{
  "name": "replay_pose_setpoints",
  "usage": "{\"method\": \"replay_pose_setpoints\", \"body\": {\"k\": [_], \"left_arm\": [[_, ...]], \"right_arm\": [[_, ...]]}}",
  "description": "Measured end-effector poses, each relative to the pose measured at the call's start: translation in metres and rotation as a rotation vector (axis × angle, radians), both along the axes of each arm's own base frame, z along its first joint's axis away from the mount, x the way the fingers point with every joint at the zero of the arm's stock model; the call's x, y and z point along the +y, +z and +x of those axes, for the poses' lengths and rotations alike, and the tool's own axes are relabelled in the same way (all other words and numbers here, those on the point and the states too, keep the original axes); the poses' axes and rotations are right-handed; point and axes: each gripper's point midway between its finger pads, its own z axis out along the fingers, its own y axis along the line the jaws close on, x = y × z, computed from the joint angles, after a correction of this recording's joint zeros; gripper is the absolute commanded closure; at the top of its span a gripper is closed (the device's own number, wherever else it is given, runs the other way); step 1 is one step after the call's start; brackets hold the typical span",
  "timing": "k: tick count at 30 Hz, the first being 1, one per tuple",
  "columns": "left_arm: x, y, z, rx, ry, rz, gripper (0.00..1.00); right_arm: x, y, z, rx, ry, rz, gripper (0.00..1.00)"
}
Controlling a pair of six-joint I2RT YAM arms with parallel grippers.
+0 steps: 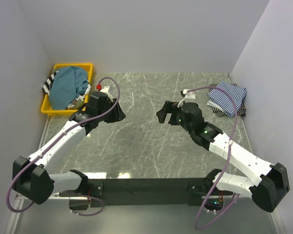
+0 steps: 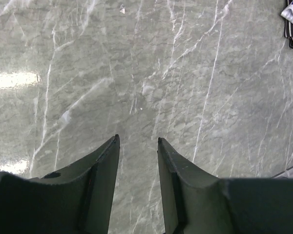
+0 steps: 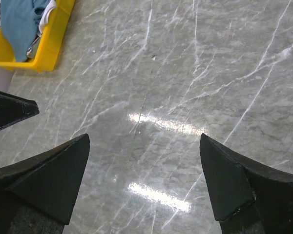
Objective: Fold and stack the tank tops
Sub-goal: Grab the tank top from the pile
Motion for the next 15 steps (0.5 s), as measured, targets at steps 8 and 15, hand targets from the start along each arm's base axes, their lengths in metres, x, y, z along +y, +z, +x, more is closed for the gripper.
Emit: {"method": "replay_pose_setpoints", "body": {"k": [8, 15], "left_arm": [[0.002, -0.008, 0.004, 0.024, 0.031, 0.011, 0.57], [0.004, 0.0, 0.022, 0.012, 0.091, 0.026, 0.56]], "right_arm": [[-0.003, 0.001, 0.0, -0.01, -0.002, -0.017, 0.0], [-0.005, -0.003, -0.002, -0.006, 0.01, -0.05, 0.0]]}}
